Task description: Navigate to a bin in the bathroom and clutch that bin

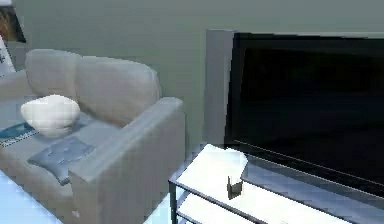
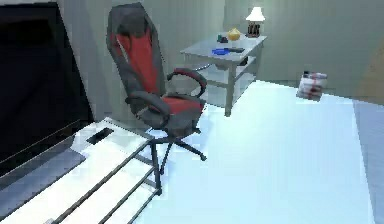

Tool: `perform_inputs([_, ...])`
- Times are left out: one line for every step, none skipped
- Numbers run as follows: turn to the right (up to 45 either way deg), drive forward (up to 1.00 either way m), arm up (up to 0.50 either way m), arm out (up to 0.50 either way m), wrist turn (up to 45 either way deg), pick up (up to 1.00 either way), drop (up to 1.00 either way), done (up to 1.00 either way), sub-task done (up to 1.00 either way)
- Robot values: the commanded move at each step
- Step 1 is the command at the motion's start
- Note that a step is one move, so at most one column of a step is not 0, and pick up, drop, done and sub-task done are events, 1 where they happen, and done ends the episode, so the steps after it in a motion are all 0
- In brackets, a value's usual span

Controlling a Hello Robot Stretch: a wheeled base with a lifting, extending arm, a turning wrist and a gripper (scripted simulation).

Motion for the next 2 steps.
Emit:
perform_inputs([-45.0, 0.00, 0.00, 0.00, 0.0, 0.00, 0.00, 0.00, 0.00])
perform_inputs([-27.0, 0.00, 0.00, 0.00, 0.0, 0.00, 0.00, 0.00, 0.00])
